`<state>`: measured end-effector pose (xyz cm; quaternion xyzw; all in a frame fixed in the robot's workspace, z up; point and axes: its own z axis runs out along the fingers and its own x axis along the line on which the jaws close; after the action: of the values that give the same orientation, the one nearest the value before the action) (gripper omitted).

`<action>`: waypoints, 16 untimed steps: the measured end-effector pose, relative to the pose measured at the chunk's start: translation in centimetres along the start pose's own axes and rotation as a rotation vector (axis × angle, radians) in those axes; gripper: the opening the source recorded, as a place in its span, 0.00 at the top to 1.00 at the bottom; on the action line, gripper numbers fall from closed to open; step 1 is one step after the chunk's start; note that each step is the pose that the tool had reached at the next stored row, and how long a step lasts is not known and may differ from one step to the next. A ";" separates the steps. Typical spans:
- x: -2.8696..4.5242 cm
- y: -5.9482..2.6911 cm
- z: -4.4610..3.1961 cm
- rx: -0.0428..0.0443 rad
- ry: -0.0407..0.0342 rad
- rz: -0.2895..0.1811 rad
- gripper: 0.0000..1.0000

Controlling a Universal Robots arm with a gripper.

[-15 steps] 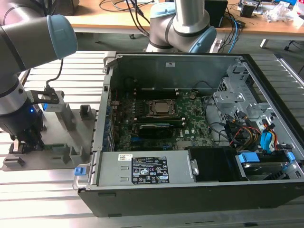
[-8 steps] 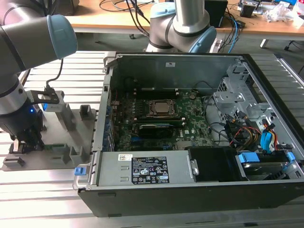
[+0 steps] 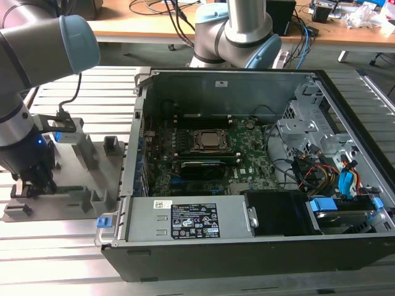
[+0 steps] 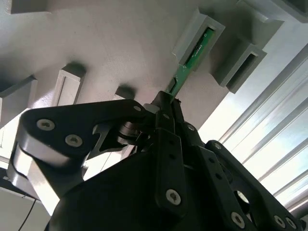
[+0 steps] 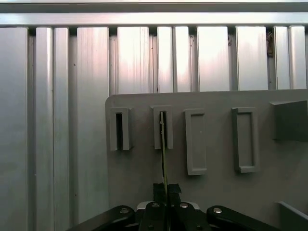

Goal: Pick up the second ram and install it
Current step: 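Pick up the second ram and move it above second insertion slot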

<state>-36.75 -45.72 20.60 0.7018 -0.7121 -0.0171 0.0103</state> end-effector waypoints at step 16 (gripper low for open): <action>-0.08 0.12 -3.06 -0.0001 0.0000 0.000 0.86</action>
<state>-36.76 -45.67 23.66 0.7018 -0.7121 -0.0171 0.0103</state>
